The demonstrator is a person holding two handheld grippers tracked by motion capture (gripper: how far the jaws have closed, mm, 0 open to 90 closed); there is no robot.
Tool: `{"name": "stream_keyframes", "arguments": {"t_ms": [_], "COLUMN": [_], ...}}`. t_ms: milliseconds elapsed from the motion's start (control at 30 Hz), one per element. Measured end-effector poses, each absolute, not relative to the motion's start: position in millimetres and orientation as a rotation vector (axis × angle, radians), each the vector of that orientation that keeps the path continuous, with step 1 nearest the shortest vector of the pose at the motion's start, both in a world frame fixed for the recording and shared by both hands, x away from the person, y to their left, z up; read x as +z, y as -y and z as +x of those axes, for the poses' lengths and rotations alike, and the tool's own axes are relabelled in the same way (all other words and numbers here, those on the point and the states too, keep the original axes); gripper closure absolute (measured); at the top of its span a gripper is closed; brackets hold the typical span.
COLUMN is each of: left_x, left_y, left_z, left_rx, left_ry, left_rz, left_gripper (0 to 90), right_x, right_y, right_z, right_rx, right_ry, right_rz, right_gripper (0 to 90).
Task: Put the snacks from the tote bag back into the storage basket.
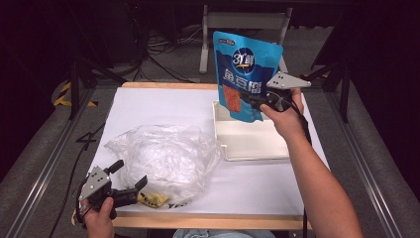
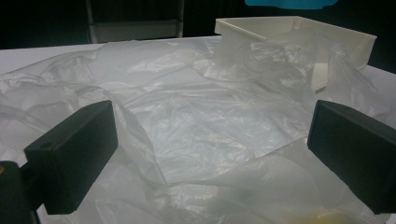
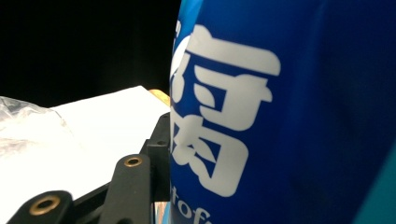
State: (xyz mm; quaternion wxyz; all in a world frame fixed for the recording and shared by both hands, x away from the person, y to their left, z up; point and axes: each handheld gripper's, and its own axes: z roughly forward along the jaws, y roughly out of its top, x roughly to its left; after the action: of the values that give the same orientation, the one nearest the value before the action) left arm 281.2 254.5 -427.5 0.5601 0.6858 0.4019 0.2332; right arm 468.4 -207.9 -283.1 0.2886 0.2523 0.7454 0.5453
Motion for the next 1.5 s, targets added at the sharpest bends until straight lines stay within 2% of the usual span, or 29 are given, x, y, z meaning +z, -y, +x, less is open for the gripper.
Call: {"name": "stream_keyframes", "arguments": {"t_ms": [367,1067,1500], "left_x": [-428,-429,-429], "left_y": [-254,-253,-253], "left_z": [281,282,282], "left_rx": [0.554,0.550,0.548], "left_ry": [-0.945,-0.949,-0.948], "left_rz": [1.606,1.621,1.629], "left_gripper": [2.5,2.5,2.5], "right_x": [-299,-364,-376], "right_y": [217,231,234], "right_z": [482,488,488], "right_rx": [1.461,1.378,1.422], "right_ry": [-2.016,-2.098,-2.092], "right_rz": [0.682,0.770,0.774], "right_gripper": [56.0,55.9,54.9]}}
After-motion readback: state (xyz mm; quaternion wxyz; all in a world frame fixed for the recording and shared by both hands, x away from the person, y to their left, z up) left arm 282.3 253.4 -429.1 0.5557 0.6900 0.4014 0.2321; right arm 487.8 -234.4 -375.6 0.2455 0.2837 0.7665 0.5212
